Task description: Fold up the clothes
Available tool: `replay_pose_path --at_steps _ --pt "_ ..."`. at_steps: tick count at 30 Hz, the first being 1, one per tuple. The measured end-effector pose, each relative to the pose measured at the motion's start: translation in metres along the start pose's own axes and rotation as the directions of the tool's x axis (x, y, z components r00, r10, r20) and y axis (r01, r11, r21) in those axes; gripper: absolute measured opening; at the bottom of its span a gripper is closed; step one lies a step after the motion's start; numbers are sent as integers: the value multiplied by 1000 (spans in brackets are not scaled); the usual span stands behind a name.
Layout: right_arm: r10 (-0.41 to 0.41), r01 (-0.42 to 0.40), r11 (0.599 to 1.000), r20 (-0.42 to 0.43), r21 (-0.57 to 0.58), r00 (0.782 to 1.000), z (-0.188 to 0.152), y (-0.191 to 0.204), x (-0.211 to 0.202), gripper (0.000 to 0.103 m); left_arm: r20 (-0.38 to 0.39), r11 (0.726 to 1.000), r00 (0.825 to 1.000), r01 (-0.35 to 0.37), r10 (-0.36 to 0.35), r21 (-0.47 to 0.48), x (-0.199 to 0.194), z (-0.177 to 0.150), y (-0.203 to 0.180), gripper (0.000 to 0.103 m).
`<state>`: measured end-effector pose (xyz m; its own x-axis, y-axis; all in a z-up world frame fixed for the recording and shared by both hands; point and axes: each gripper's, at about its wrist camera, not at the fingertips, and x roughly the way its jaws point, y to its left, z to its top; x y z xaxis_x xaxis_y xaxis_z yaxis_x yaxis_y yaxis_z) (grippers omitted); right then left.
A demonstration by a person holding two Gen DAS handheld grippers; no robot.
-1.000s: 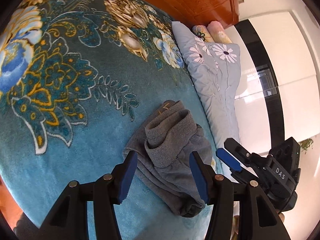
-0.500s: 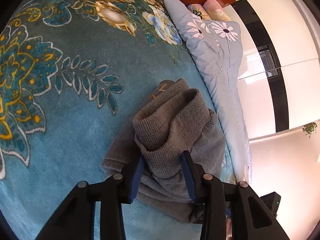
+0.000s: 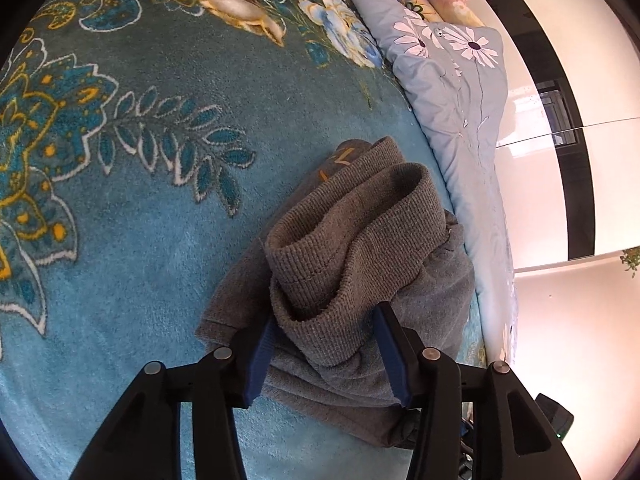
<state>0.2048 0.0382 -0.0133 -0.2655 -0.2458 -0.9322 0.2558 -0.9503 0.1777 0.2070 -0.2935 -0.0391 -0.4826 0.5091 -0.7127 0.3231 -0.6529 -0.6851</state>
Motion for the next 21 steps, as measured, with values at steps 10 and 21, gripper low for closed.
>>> replay_pose_path --at_steps 10,21 --pt "-94 94 996 -25 -15 995 -16 -10 0 57 58 996 996 66 -69 57 -33 3 -10 19" --pt "-100 99 995 -75 -23 992 -17 -31 -5 57 -18 1000 1000 16 -16 -12 -17 3 21 25"
